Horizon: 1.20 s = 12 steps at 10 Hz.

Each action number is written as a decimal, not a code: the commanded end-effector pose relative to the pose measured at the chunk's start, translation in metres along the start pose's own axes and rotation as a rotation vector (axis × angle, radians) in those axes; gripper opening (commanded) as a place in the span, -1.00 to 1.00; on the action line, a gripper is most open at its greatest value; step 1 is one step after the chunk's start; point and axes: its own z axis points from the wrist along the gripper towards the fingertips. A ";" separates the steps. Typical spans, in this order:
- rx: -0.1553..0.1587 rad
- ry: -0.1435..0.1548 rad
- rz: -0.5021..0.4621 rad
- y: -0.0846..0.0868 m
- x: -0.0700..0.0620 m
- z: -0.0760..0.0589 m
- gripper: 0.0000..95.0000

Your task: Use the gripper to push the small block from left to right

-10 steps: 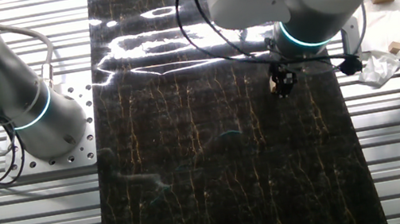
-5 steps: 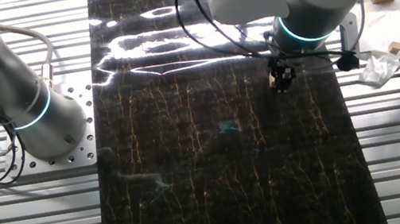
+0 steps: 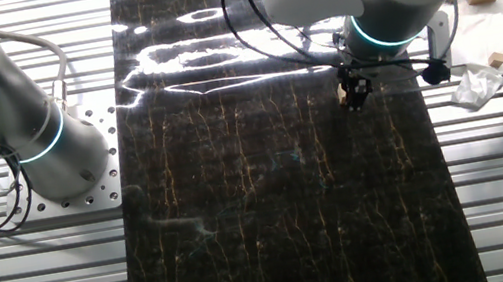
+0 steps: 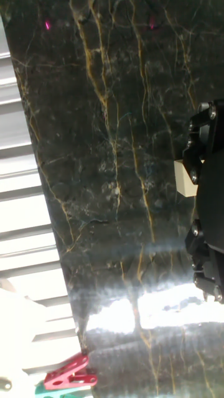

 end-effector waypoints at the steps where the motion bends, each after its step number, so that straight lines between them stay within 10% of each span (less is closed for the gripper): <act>1: -0.007 0.001 0.007 0.003 -0.001 -0.001 0.60; 12: -0.021 0.001 0.037 0.018 -0.005 -0.005 0.60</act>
